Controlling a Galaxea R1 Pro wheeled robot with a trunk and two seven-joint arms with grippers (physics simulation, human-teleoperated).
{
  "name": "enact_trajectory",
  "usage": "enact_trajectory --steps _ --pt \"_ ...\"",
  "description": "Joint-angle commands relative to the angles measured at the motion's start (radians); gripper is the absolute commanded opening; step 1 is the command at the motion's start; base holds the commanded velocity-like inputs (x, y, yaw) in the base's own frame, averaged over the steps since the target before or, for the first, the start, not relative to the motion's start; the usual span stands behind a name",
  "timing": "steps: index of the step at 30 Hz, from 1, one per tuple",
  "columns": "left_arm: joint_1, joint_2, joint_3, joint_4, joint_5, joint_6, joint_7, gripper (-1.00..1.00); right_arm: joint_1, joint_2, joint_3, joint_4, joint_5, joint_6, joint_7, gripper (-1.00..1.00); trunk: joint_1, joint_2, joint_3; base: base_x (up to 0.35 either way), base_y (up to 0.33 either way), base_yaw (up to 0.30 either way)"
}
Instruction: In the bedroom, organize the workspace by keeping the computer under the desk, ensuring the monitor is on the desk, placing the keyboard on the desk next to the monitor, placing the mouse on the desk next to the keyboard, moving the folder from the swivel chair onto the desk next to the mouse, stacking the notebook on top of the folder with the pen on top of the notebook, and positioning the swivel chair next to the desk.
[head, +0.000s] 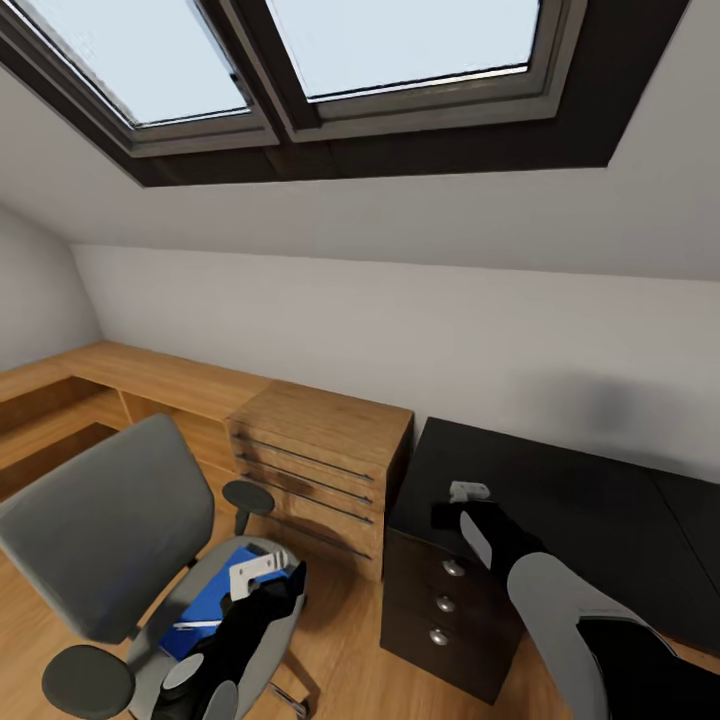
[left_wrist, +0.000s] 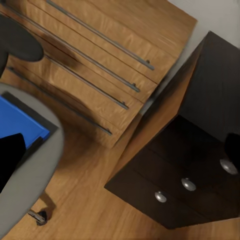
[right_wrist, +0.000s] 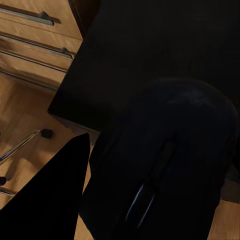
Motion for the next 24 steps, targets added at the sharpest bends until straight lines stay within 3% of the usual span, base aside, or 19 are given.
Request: enact_trajectory --steps 1,16,24 --pt "0.0 0.0 -0.002 -0.002 0.01 0.002 0.01 1.0 0.0 0.001 -0.005 -0.002 -0.005 0.004 -0.001 -1.0 0.001 -0.001 -0.002 0.24 0.0 0.0" --pt "0.001 -0.001 -0.003 -0.002 0.01 0.004 0.011 1.0 0.0 0.003 -0.008 0.002 -0.011 0.005 -0.004 -1.0 0.001 -0.001 -0.002 0.294 -0.05 0.002" --pt "0.001 -0.002 -0.043 -0.002 0.01 0.004 0.012 1.0 0.001 0.009 -0.007 0.003 -0.011 0.005 -0.005 -1.0 0.001 -0.001 -0.002 0.037 -0.031 0.234"
